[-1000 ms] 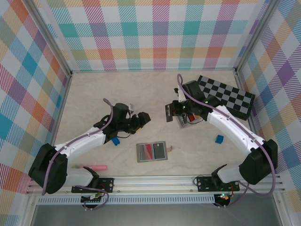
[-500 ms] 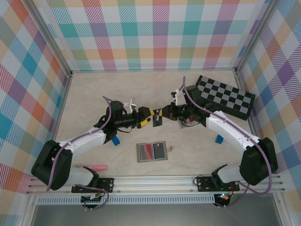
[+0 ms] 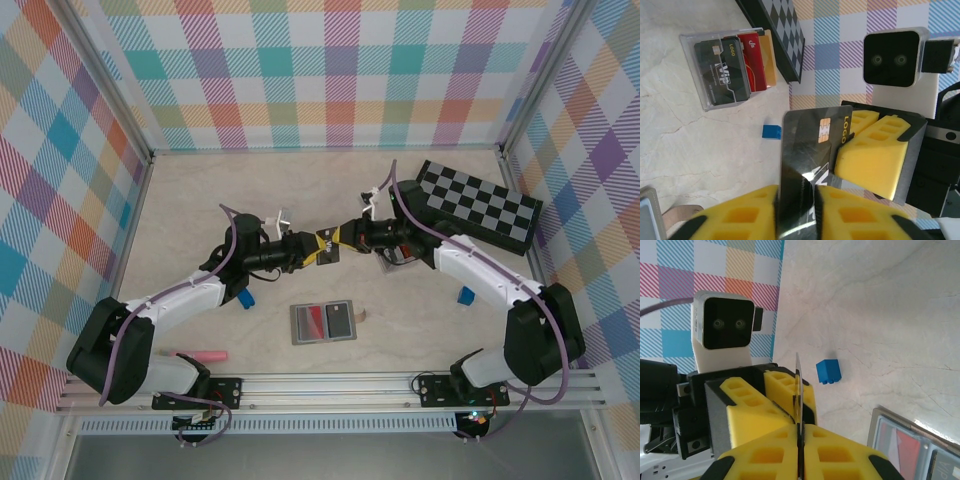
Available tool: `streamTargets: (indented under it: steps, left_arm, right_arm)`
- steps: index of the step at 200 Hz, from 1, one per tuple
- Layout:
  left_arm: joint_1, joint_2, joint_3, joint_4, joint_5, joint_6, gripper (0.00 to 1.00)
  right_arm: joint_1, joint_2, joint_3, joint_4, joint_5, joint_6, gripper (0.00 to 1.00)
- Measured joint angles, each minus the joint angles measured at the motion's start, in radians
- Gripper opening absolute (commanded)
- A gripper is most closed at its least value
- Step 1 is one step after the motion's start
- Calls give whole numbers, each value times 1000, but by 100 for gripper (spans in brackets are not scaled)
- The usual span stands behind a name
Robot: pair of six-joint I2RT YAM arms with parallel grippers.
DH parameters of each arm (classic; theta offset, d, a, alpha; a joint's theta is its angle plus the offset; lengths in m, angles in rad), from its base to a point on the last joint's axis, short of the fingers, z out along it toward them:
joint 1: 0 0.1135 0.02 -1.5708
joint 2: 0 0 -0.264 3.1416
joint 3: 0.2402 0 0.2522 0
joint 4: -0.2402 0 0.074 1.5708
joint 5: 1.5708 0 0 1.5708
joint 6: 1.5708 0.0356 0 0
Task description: Put the credit cards into the card holder
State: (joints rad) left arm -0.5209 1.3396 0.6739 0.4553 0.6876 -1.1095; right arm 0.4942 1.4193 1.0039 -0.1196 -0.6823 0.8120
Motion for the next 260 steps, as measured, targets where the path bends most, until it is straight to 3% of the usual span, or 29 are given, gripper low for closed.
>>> streamTargets:
  steps: [24,72,140,156,171,199,226,260]
  left_arm:
    - [0,-23,0,15,0,1,0]
    - [0,-56,-27,27,-24,-25,0]
    - [0,-57,-50,93,-35,-73,0]
    - [0,-63,-58,106,-42,-79,9]
    - [0,-67,-65,98,-48,-81,28]
    - [0,-90,-79,-19,-71,-36,54]
    - [0,-166,-79,-264,-118,73,65]
    - [-8,-234,-97,-549,-211,186,71]
  right_arm:
    - [-8,0,-29,19,-6,15,18]
    - [-9,-1,-90,130,-45,73,28]
    - [-10,11,-130,312,-132,193,16]
    - [-12,13,-131,321,-140,205,11]
    - [-12,12,-130,305,-142,193,7]
    - [-7,-25,-119,146,-75,97,6]
    - [36,-88,-111,-80,121,-28,6]
    - [211,-125,-134,-244,406,-127,5]
